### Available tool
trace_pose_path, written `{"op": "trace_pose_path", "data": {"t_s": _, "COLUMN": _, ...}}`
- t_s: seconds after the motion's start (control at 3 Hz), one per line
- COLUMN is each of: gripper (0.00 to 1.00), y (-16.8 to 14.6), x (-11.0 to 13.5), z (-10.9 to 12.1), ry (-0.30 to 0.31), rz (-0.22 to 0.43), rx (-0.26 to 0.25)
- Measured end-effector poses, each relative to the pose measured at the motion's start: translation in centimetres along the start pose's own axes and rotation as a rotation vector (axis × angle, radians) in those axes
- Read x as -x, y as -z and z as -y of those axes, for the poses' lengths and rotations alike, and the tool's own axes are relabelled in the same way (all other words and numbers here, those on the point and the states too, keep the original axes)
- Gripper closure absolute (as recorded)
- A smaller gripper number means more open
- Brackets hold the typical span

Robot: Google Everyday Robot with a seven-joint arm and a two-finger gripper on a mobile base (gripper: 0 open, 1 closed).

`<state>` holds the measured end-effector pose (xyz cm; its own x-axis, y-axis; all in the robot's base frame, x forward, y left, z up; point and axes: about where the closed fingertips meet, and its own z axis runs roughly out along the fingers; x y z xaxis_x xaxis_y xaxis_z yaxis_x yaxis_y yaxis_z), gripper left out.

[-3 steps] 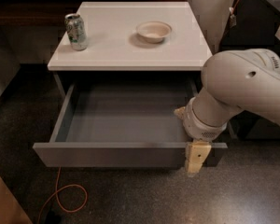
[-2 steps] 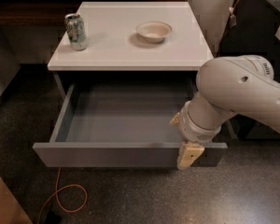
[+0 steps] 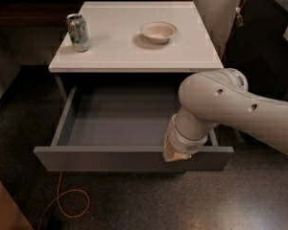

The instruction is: Close top drawer

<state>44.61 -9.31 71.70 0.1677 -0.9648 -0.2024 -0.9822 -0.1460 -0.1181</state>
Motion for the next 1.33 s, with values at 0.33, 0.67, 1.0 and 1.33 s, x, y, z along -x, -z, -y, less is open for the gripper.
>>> {"op": "trace_pose_path", "data": {"t_s": 0.33, "gripper": 0.94, "y": -2.5, "x": 0.3, "z": -0.2, "ry": 0.016, "rz": -0.016, "rx": 0.03}}
{"op": "trace_pose_path", "data": {"t_s": 0.67, "gripper": 1.0, "y": -4.4, "x": 0.7, "z": -0.3, "ry": 0.018, "rz": -0.027, "rx": 0.035}}
{"op": "trace_pose_path", "data": {"t_s": 1.0, "gripper": 1.0, "y": -5.5, "x": 0.8, "z": 0.0, "ry": -0.017, "rz": -0.031, "rx": 0.004}}
{"op": "trace_pose_path", "data": {"t_s": 1.33, "gripper": 1.0, "y": -6.0, "x": 0.6, "z": 1.0, "ry": -0.076, "rz": -0.025, "rx": -0.045}}
